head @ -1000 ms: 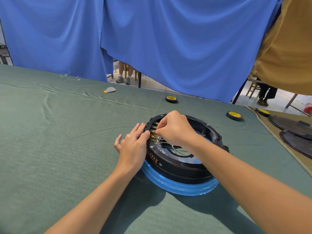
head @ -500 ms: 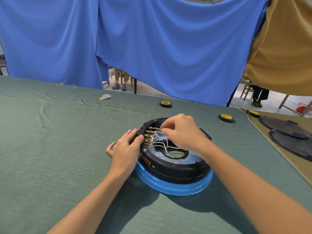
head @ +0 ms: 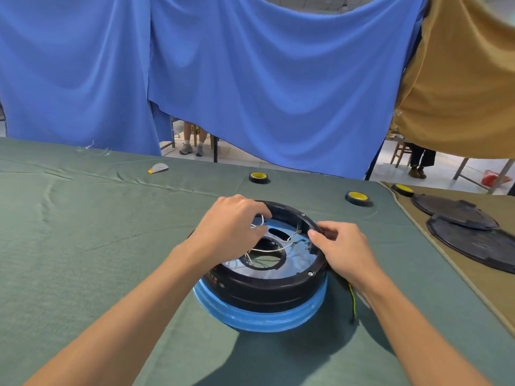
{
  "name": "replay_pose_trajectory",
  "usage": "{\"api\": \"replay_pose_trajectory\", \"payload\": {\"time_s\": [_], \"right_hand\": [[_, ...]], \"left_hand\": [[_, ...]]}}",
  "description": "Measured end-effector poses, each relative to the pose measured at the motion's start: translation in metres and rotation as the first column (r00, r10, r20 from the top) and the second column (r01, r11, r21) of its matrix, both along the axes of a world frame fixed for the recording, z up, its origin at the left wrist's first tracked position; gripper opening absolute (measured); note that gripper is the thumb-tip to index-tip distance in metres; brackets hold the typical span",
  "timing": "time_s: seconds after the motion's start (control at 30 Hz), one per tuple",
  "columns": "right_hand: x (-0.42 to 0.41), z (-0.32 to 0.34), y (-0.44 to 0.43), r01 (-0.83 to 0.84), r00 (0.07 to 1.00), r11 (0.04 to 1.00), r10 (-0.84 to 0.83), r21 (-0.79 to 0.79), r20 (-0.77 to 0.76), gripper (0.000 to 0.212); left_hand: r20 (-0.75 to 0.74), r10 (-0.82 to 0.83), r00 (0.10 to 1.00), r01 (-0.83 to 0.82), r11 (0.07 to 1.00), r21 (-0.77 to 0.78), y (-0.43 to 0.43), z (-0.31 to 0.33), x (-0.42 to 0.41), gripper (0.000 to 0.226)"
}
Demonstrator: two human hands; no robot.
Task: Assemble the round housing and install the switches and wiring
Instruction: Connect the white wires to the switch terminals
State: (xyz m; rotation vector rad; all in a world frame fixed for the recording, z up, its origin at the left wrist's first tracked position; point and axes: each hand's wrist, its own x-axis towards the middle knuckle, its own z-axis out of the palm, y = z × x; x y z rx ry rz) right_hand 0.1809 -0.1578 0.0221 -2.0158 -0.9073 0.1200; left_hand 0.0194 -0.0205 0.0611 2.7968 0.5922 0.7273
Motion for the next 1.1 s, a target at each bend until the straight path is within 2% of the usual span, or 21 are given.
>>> {"api": "replay_pose_trajectory", "payload": {"time_s": [0.13, 0.33, 0.4, 0.5, 0.6, 0.67, 0.73, 0.83, 0.9, 1.03, 1.1], "right_hand": [[0.013, 0.000, 0.005, -0.119, 0.993, 0.993, 0.119, 0.016, -0.013, 0.019], [0.031, 0.000, 0.021, -0.282, 0.942, 0.956, 0.292, 0.083, -0.164, 0.026], [0.033, 0.005, 0.027, -0.345, 0.924, 0.939, 0.343, 0.019, -0.171, 0.030], [0.031, 0.011, 0.038, -0.406, 0.913, 0.906, 0.396, -0.120, -0.100, 0.031], [0.030, 0.010, 0.038, -0.249, 0.959, 0.959, 0.264, -0.132, 0.107, 0.026], [0.036, 0.005, 0.027, -0.102, 0.975, 0.992, 0.115, -0.077, 0.189, 0.033], [0.047, -0.001, 0.010, 0.015, 0.978, 0.997, 0.002, -0.079, 0.211, 0.028], [0.059, -0.011, -0.016, 0.136, 0.964, 0.956, -0.067, -0.261, 0.256, 0.017], [0.062, -0.019, -0.026, 0.182, 0.963, 0.919, -0.094, -0.349, 0.253, 0.017], [0.060, -0.026, -0.030, 0.231, 0.960, 0.893, -0.146, -0.386, 0.238, 0.022], [0.058, -0.027, -0.028, 0.244, 0.956, 0.883, -0.150, -0.402, 0.251, 0.018]], "left_hand": [[-0.204, -0.037, 0.978, 0.050, 0.997, 0.057, -0.008, 0.000, 0.017, 0.034], [-0.278, -0.083, 0.957, 0.096, 0.995, 0.032, -0.004, -0.001, 0.023, 0.035], [-0.269, -0.099, 0.958, 0.114, 0.993, 0.037, 0.003, -0.001, 0.026, 0.038], [-0.355, -0.129, 0.926, 0.162, 0.985, 0.066, 0.015, -0.001, 0.036, 0.053], [-0.460, -0.157, 0.874, 0.200, 0.979, 0.046, 0.023, -0.004, 0.047, 0.062], [-0.511, -0.143, 0.848, 0.192, 0.980, 0.044, 0.026, -0.008, 0.052, 0.066], [-0.524, -0.124, 0.843, 0.185, 0.981, 0.065, 0.028, -0.012, 0.053, 0.068], [-0.499, -0.102, 0.861, 0.171, 0.981, 0.095, 0.030, -0.019, 0.053, 0.063], [-0.483, -0.078, 0.872, 0.151, 0.982, 0.114, 0.029, -0.024, 0.052, 0.060], [-0.462, -0.050, 0.885, 0.112, 0.988, 0.107, 0.024, -0.028, 0.051, 0.061], [-0.450, -0.032, 0.892, 0.089, 0.990, 0.107, 0.022, -0.029, 0.049, 0.061]]}}
